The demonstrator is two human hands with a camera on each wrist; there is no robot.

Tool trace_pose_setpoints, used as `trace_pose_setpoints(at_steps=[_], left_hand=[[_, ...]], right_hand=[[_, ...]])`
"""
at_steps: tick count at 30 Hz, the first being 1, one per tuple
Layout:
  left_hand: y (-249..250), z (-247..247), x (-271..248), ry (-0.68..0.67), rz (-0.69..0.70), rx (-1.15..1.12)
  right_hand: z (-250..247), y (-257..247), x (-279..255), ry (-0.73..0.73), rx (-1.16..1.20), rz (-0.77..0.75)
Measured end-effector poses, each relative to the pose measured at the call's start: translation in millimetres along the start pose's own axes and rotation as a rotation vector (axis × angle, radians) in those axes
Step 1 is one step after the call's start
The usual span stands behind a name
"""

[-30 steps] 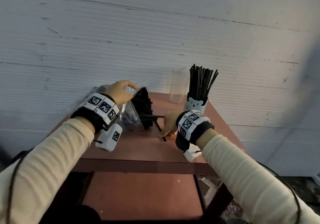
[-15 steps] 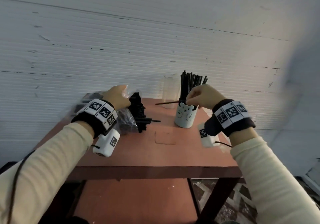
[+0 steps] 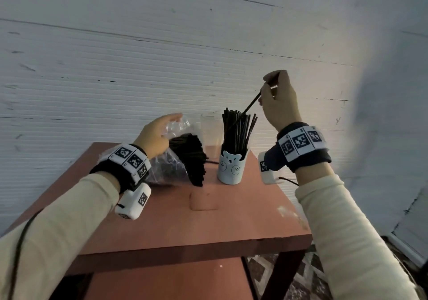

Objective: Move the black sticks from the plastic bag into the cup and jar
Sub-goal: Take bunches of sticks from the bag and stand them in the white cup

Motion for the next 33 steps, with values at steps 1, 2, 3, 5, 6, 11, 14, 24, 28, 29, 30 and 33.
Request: trace_pose_setpoints(at_steps=[1,2,3,5,6,11,14,24,28,29,30,33], left_hand=[[-1.9,4.4,-2.4,-0.049,-0.008,0.003],[-3.8,8.2,-5.1,-0.087,-0.021,0.005],[-5.8,10.5,-7.6,-0.102,-0.035,0.004],[-7.0,10.8,-11.9,-0.085,-0.052,0.011],[-6.6,10.0,-13.6,-0.078,-0.049,0.028],[-4.1,4.7,-17.3,-0.065,-0.018,0.152],[-6.4,1.8,-20.1,-0.095,-0.071,0.201],[-20.8,-17.4,-31.6,-0.175,-0.137,0.308],[-28.1,-31.9,-31.9,-0.079,-0.183,0.266],[-29.7,-36.2,-32.7,-0.069,-0.199,0.247],[-31.9,-39.4,-34.0,-0.064,-0.215,0.234],[-39.1,-44.2,-37.3,-0.054,-0.215,0.189]], right_hand=[[1.3,2.1,0.9,-0.017,-0.023,-0.037],[3.1,4.1,1.2,-0.042,-0.051,-0.064],[5.8,6.6,0.7,-0.071,-0.08,-0.084],[12.6,12.7,-1.5,-0.127,-0.116,-0.089],[16.9,16.7,-2.8,-0.155,-0.128,-0.073],[40.2,35.1,-9.6,-0.312,-0.277,0.047],[45.8,48.0,-15.8,-0.358,-0.422,0.068],[84.6,-1.6,-72.3,-0.81,-0.312,0.045],[109.2,-1.5,-97.9,-1.043,-0.369,0.141],[115.1,-1.4,-100.3,-0.989,-0.306,0.138],[121.5,-2.4,-102.0,-0.926,-0.23,0.133],[146.5,-5.7,-107.5,-0.806,-0.118,0.151]])
Point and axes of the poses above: each hand's wrist, its own x-axis towards the middle knuckle, its own z-axis out of the palm, y = z × x, the point moved 1 cm from there along x, towards the middle knuckle, and after that the axes turned 13 degrees about x, right-handed, at the moved point
